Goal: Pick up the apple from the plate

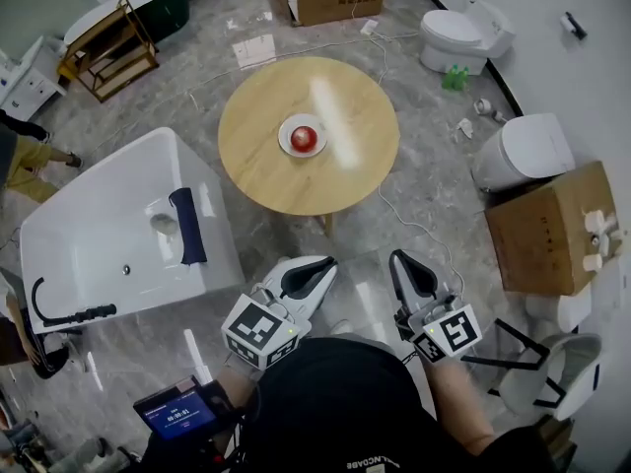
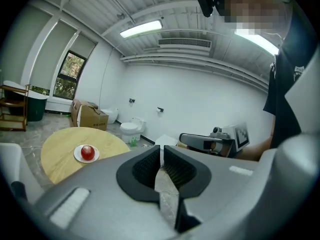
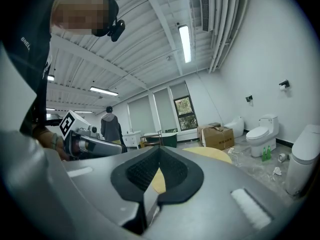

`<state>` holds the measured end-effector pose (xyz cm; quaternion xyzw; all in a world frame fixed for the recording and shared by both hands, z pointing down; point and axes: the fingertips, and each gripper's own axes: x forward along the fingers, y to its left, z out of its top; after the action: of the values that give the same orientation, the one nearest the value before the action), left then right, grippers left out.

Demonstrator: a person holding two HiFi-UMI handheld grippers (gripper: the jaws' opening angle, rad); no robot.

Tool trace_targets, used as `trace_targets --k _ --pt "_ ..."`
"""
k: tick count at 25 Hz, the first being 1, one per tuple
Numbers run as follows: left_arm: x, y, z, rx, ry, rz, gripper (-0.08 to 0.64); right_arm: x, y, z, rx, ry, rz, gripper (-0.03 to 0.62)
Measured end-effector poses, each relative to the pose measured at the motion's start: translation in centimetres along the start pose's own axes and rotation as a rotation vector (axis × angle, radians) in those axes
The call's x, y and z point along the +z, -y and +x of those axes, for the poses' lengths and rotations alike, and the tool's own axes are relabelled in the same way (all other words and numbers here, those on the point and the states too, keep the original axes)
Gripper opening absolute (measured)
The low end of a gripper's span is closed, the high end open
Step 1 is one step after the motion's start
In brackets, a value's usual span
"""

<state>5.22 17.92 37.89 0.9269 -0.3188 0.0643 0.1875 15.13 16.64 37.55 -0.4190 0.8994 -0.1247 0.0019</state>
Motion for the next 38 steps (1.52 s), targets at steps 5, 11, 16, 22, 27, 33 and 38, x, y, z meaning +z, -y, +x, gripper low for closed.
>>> trace_targets --k 5,11,16,22,27,33,38 --pt "2.4 -7.6 1.1 -0.025 -0.010 -0.014 0.064 0.5 1.5 7.8 -0.032 -0.021 -0.001 0.008" --pt "4.2 -11.8 1.6 -0.031 -0.014 -0.024 0.084 1.5 2.7 12.0 -0.056 -0.015 0.009 0.026" --pt "5.2 -17.8 1.5 -0.022 -0.028 -0.050 0.108 2.0 3.4 17.1 -0.097 -0.023 -0.002 0.038" --pt "5.1 -23.4 3.3 0.035 -0.087 -0.073 0.208 2.9 4.6 21.3 -0.116 -0.045 -0.013 0.064" --pt "4.0 -26.4 6.6 0.101 -0.151 -0.051 0.289 3.9 6.7 23.2 -0.079 -0.078 -0.024 0.066" --pt "2.0 -30.1 10.3 0.163 -0.203 -0.058 0.321 4.6 9.1 25.2 -0.036 -0.125 -0.048 0.071" --pt "-2.1 -32.6 14.1 0.208 -0.264 -0.087 0.352 4.5 10.9 25.7 -0.018 -0.131 -0.049 0.069"
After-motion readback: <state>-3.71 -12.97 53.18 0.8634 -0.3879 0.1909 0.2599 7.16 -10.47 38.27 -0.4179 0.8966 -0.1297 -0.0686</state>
